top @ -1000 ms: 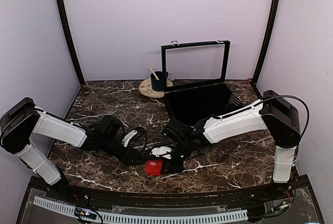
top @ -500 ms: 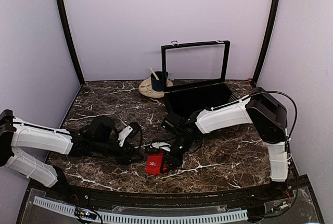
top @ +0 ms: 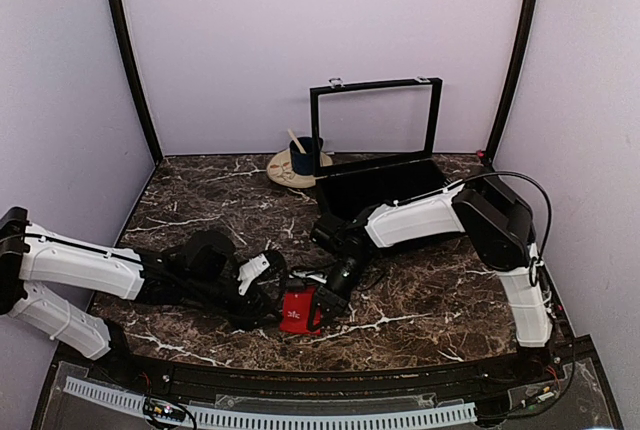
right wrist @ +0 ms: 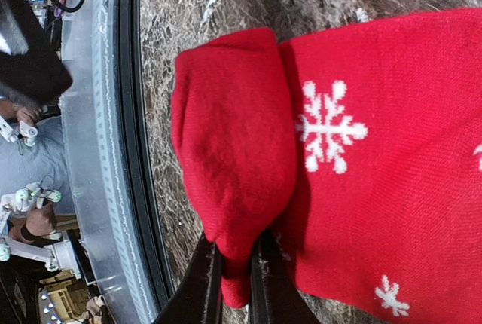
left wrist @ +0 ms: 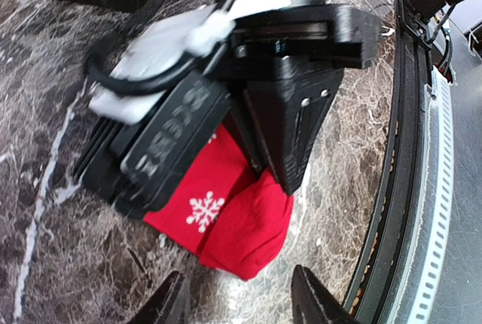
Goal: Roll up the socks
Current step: Roll the sock at the center of the board.
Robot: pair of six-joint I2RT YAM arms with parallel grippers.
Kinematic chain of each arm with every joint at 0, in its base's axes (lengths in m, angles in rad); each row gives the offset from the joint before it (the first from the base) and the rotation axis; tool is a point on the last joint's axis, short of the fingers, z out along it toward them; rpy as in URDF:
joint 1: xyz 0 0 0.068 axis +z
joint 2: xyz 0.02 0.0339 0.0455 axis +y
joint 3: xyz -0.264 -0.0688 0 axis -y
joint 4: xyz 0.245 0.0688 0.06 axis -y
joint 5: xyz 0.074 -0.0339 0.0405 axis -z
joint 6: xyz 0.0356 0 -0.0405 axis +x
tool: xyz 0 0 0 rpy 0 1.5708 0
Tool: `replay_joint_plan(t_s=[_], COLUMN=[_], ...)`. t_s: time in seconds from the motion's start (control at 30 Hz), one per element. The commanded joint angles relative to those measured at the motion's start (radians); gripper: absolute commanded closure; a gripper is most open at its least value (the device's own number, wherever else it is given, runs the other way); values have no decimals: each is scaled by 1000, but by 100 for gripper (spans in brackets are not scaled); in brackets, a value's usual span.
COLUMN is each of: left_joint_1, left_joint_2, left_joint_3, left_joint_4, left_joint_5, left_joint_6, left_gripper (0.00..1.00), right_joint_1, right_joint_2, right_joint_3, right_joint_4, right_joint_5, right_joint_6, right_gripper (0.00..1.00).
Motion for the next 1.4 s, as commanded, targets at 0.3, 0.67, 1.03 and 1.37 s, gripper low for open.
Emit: replay_joint_plan(t_s=[0.3, 0.67, 1.03, 1.37], left_joint_1=[-79, -87, -101, -135], left_joint_2=[130, 202, 235, 278], left_joint_3=[133, 171, 205, 233], left_joint_4=[-94, -115, -122, -152], left_joint_5=[-41, -87, -70, -77], left_joint_6=[160, 224, 275, 331], left_gripper=[47, 31, 42, 48], right_joint_1=[-33, -35, -38, -48], right_joint_2=[81, 78, 80, 95], right_joint_3=[10, 3, 4, 28], right_joint_4=[-146, -148, -149, -174], right_joint_5=[7, -3, -11, -22], right_joint_6=[-17, -20, -24, -39], right_gripper=[100, 100, 100, 100])
